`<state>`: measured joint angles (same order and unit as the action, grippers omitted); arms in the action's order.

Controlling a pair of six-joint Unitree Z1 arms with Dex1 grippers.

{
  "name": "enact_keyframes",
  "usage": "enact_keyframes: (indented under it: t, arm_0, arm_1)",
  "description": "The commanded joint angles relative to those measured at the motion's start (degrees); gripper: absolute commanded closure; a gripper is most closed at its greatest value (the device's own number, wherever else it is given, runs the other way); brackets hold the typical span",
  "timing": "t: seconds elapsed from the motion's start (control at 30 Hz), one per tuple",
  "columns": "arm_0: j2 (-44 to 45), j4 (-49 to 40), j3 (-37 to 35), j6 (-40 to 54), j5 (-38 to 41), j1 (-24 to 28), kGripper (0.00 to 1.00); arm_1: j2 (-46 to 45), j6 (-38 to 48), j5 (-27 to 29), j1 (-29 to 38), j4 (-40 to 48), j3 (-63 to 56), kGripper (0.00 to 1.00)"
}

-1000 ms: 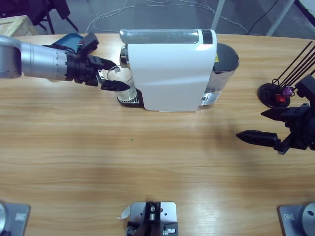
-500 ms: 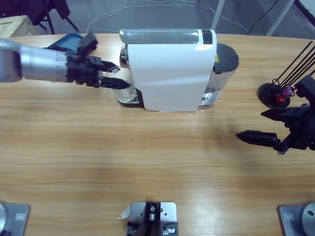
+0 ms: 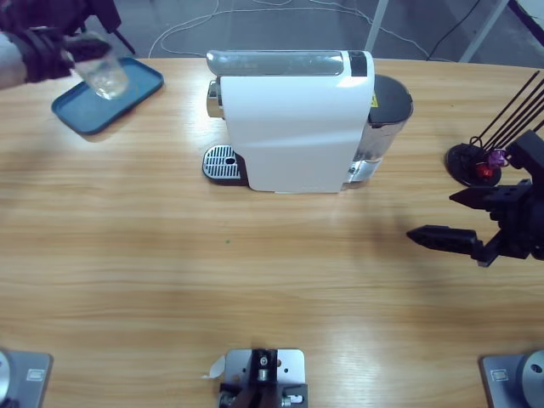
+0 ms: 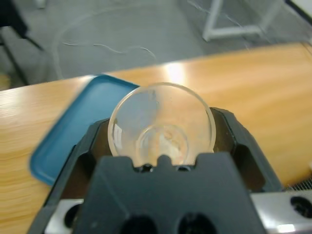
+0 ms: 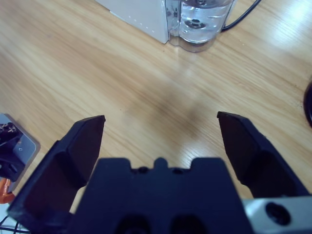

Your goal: Pour coffee

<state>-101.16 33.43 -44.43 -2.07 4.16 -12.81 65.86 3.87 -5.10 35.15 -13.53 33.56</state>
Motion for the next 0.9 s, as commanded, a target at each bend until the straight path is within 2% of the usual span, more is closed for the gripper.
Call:
enact_keyframes:
  t: [0.03,0.23,0.6,0.73,0.77,0.8,0.83,0.9]
  arm_0:
    - [-12.3,3.7,-7.9,-1.6,-1.2,6.3,1.0]
    - [-17.6,2.4,-13.7,-1.3,-0.3,7.6,1.0]
    - [-20.9,1.3,-14.0,-1.1,-1.0,8.1,1.0]
    - [-20.5,-3.3,-14.4,-6.1,-0.7,8.1,1.0]
    - [-20.5,-5.0,-14.5,-9.3,-0.7,8.1,0.913]
    - [-20.5,-6.6,-14.4,-12.6,-0.6,8.1,0.688]
    - [-20.5,-7.5,-14.3,-13.7,-0.5,8.1,0.622]
    - [-20.5,-7.6,-14.2,-14.0,-0.3,8.1,0.62]
  arm_1:
    - [1.7,0.4,0.1,0.0,0.2,-0.1,0.0]
    - [2.8,0.3,0.2,0.0,0.3,0.3,0.0]
    - [3.8,0.3,0.5,0.0,1.1,0.4,0.0]
    - [4.3,0.3,0.7,0.0,1.4,0.5,0.0]
    - [4.4,0.3,0.6,0.0,1.5,0.5,0.0]
    - [4.4,0.3,0.6,0.0,1.5,0.5,0.0]
    - [4.4,0.3,0.6,0.0,1.5,0.5,0.0]
    - [4.3,0.2,0.6,0.0,1.5,0.5,0.0]
